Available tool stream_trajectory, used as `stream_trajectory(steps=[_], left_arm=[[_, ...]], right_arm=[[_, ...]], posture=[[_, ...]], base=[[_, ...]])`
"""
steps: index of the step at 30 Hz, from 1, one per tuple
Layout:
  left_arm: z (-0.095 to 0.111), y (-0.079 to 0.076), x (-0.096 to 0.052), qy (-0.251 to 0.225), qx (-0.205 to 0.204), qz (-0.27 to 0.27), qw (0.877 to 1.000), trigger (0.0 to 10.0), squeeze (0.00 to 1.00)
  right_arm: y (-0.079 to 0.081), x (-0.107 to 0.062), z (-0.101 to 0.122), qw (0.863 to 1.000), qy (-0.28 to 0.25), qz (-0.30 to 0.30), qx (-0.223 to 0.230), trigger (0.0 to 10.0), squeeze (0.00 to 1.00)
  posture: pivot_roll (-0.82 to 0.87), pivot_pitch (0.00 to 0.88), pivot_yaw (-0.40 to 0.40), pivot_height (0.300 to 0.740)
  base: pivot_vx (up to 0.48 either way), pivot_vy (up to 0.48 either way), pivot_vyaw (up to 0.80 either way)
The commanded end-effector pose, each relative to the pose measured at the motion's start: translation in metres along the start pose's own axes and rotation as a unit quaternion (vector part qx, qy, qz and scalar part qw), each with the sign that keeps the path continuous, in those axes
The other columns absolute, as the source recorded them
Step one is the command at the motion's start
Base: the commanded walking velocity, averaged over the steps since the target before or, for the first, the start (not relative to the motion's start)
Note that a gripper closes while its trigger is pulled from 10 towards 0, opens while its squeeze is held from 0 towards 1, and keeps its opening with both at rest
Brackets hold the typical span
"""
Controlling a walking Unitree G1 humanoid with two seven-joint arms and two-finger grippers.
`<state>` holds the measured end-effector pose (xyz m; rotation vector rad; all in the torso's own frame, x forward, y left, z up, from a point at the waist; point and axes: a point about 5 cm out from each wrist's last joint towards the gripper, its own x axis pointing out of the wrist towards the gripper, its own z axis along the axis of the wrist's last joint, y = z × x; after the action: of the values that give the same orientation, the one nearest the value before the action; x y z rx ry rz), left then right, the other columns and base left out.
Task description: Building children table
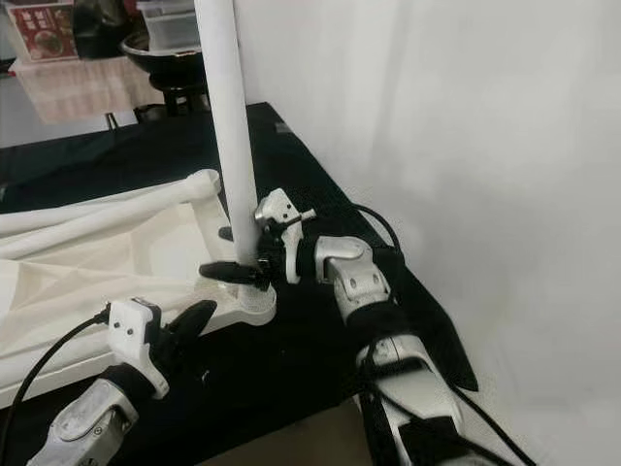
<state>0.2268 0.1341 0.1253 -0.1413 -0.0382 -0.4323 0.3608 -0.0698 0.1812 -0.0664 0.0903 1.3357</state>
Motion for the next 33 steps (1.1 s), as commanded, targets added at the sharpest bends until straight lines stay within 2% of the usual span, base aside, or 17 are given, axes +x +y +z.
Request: stream_trajectory(steps=[1, 9, 12, 14, 15, 16, 17, 18, 19, 20, 21, 25, 27, 28, 29, 32, 33], left_arm=[[-0.004, 0.000, -0.001, 0.008, -0.001, 0.003, 1.000, 10.0, 0.00], [-0.003, -0.001, -0.002, 0.007, -0.002, 0.003, 1.000, 10.0, 0.00], [-0.003, -0.002, -0.002, 0.006, -0.003, 0.003, 1.000, 10.0, 0.00], [-0.003, -0.002, -0.002, 0.006, -0.003, 0.003, 1.000, 10.0, 0.00], [-0.002, -0.002, -0.004, 0.005, -0.003, 0.003, 1.000, 10.0, 0.00], [-0.001, -0.002, -0.005, 0.005, -0.003, 0.002, 1.000, 10.0, 0.00], [0.000, -0.001, -0.007, 0.005, -0.003, 0.003, 1.000, 10.0, 0.00], [0.001, -0.001, -0.008, 0.004, -0.003, 0.003, 1.000, 10.0, 0.00], [0.002, 0.000, -0.008, 0.004, -0.003, 0.003, 1.000, 10.0, 0.00], [0.002, 0.000, -0.008, 0.004, -0.003, 0.003, 1.000, 10.0, 0.00], [0.001, 0.000, -0.008, 0.006, -0.002, 0.003, 1.000, 10.0, 0.00], [0.000, 0.000, -0.007, 0.009, -0.004, -0.001, 1.000, 10.0, 0.00], [0.000, 0.000, -0.007, 0.009, -0.004, -0.002, 1.000, 10.0, 0.00], [0.001, 0.001, -0.008, 0.008, -0.002, 0.004, 1.000, 10.0, 0.00], [0.001, 0.001, -0.008, 0.007, -0.001, 0.006, 1.000, 10.0, 0.00], [0.001, 0.001, -0.007, 0.007, -0.001, 0.007, 1.000, 10.0, 0.00], [0.001, 0.001, -0.007, 0.007, -0.002, 0.006, 1.000, 10.0, 0.00]], right_arm=[[0.002, 0.005, -0.003, 1.000, -0.001, 0.014, 0.005, 0.0, 0.00], [-0.001, -0.001, -0.008, 1.000, -0.001, -0.010, 0.005, 0.0, 0.00], [-0.003, -0.011, -0.011, 0.999, -0.016, -0.034, 0.000, 0.0, 0.00], [-0.003, -0.011, -0.011, 0.999, -0.016, -0.034, 0.000, 0.0, 0.00], [-0.004, -0.015, -0.018, 0.994, -0.003, -0.111, -0.002, 0.0, 0.00], [-0.007, -0.019, -0.026, 0.953, 0.007, -0.303, 0.003, 0.0, 0.00], [0.011, -0.016, -0.033, 0.923, 0.008, -0.386, 0.003, 0.0, 0.00], [0.025, -0.017, -0.035, 0.901, 0.003, -0.434, 0.006, 0.0, 0.00], [0.034, -0.016, -0.035, 0.896, -0.003, -0.444, 0.008, 0.0, 0.00], [0.034, -0.016, -0.035, 0.896, -0.003, -0.444, 0.008, 0.0, 0.00], [0.038, -0.007, -0.037, 0.911, 0.000, -0.412, 0.004, 0.0, 0.00], [0.024, -0.003, -0.036, 0.914, 0.006, -0.406, -0.002, 0.0, 0.00], [0.022, -0.002, -0.035, 0.912, 0.005, -0.409, -0.001, 0.0, 0.00], [0.024, 0.004, -0.034, 0.913, 0.011, -0.408, 0.006, 0.0, 0.00], [0.025, 0.007, -0.032, 0.915, 0.010, -0.403, 0.011, 10.0, 0.00], [0.025, 0.011, -0.030, 0.919, 0.003, -0.395, 0.018, 10.0, 0.00], [0.027, 0.012, -0.025, 0.919, -0.002, -0.393, 0.022, 10.0, 1.00]], posture=[[0.01, 0.019, 0.006, 0.740], [0.00, 0.029, 0.003, 0.740], [0.00, 0.041, 0.004, 0.740], [0.00, 0.041, 0.004, 0.740], [-0.01, 0.053, -0.003, 0.740], [-0.01, 0.066, -0.004, 0.740], [-0.03, 0.076, 0.012, 0.740], [-0.03, 0.076, 0.012, 0.740], [-0.03, 0.079, 0.020, 0.740], [-0.03, 0.079, 0.020, 0.740], [-0.05, 0.068, 0.029, 0.740], [-0.02, 0.062, 0.016, 0.740], [-0.02, 0.062, 0.016, 0.740], [-0.02, 0.065, 0.015, 0.740], [-0.02, 0.060, 0.015, 0.740], [-0.02, 0.060, 0.015, 0.740], [-0.01, 0.056, 0.016, 0.740]], base=[[0.000, 0.000, 0.00], [0.000, 0.000, 0.00], [0.000, 0.000, 0.00], [0.000, 0.000, 0.00], [0.000, 0.000, 0.00], [0.000, 0.000, 0.00], [0.000, 0.000, 0.00], [0.000, 0.000, 0.00], [0.000, 0.000, 0.00], [0.000, 0.000, 0.00], [0.000, 0.000, 0.00], [0.000, 0.000, 0.00], [0.000, 0.000, 0.00], [0.000, 0.000, 0.00], [0.000, 0.000, 0.00], [0.000, 0.000, 0.00], [0.000, 0.000, 0.00]])
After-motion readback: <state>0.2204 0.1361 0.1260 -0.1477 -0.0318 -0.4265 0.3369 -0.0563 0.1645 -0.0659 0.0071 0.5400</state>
